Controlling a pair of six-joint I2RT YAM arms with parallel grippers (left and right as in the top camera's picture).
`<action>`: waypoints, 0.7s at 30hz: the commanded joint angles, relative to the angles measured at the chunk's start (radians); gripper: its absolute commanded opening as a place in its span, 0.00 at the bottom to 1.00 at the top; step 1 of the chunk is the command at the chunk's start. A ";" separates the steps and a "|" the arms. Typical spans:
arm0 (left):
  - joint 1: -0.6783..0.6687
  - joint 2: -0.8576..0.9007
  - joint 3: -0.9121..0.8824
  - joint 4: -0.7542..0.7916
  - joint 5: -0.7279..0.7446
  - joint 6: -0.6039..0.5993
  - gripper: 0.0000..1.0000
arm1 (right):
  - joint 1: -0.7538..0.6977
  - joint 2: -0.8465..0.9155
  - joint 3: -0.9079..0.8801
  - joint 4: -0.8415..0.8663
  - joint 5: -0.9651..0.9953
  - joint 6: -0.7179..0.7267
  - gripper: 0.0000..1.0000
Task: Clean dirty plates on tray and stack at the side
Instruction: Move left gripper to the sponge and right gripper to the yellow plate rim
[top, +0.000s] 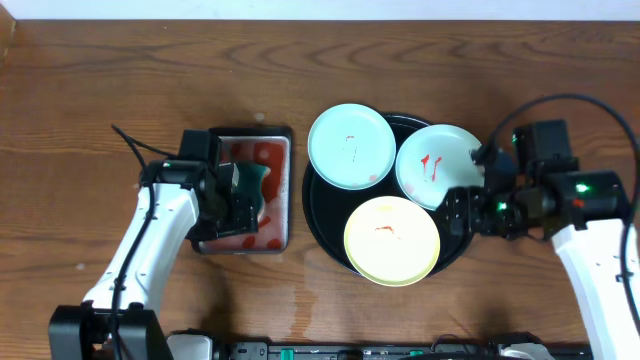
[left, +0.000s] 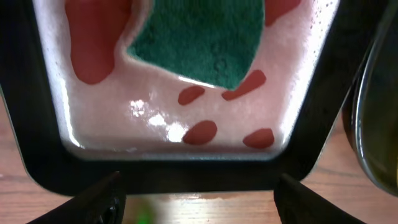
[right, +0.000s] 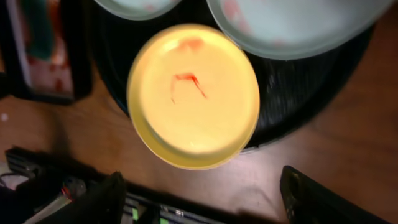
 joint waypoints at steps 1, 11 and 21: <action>-0.002 -0.018 0.018 -0.001 -0.015 -0.006 0.77 | 0.005 0.006 -0.132 0.016 0.013 0.126 0.69; -0.002 -0.100 0.034 0.012 -0.016 -0.006 0.78 | 0.005 0.007 -0.486 0.439 -0.026 0.274 0.45; -0.002 -0.102 0.034 0.016 -0.016 -0.006 0.78 | 0.005 0.007 -0.651 0.676 0.011 0.352 0.31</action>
